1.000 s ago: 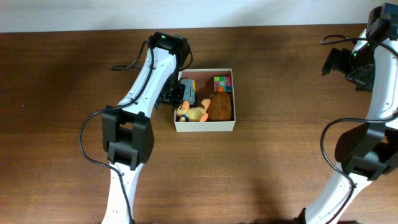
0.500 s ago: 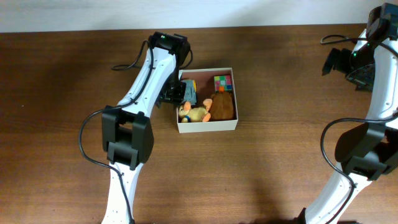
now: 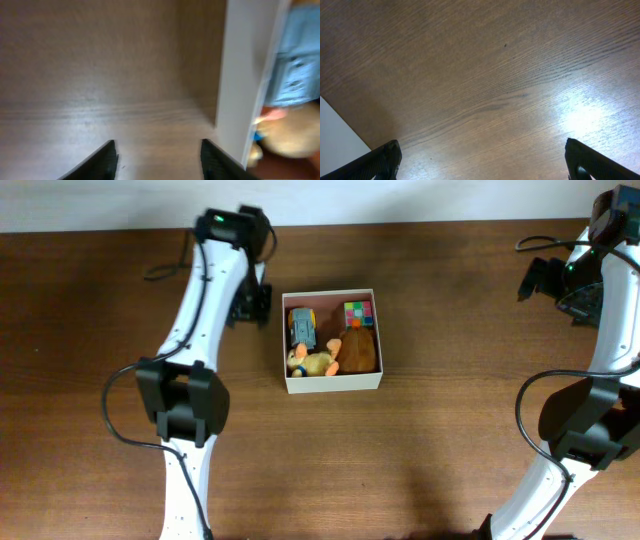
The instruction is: Pack container
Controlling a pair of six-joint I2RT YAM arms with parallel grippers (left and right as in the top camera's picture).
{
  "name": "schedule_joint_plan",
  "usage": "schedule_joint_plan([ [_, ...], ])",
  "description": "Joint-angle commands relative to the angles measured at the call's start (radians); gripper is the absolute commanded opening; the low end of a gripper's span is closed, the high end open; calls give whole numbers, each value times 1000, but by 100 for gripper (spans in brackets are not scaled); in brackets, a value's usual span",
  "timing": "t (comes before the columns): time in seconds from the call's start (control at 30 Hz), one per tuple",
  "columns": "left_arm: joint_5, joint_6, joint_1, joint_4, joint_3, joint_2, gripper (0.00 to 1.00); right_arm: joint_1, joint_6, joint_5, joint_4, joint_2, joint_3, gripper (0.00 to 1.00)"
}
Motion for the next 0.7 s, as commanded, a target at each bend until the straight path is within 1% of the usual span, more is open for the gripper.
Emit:
schedule_joint_plan([
  [0.0,80,-42,15,-2,98,-84,63,3,7,16,2,8,-2,99],
  [0.07,87,-47,14,-2,128,-125,66,3,7,16,2,8,-2,99],
  [0.1,103,-47,13,-2,141,-148,84,3,7,16,2,8,-2,99],
  [0.13,127,-47,10,0,151,-169,99,3,7,16,2,8,-2,99],
  [0.27,310,-46,-9,6,157,-240,99,3,7,16,2,8,-2,99],
  [0.37,323,-26,-22,-2,156,-272,99,3,7,16,2,8,-2,99],
  [0.47,348,61,-20,-2,156,-308,99,3,7,16,2,8,-2,99],
  [0.57,321,63,-9,-2,156,-396,99,3,7,16,2,8,-2,99],
  [0.67,189,63,-8,-2,156,-489,99,3,7,16,2,8,-2,99],
])
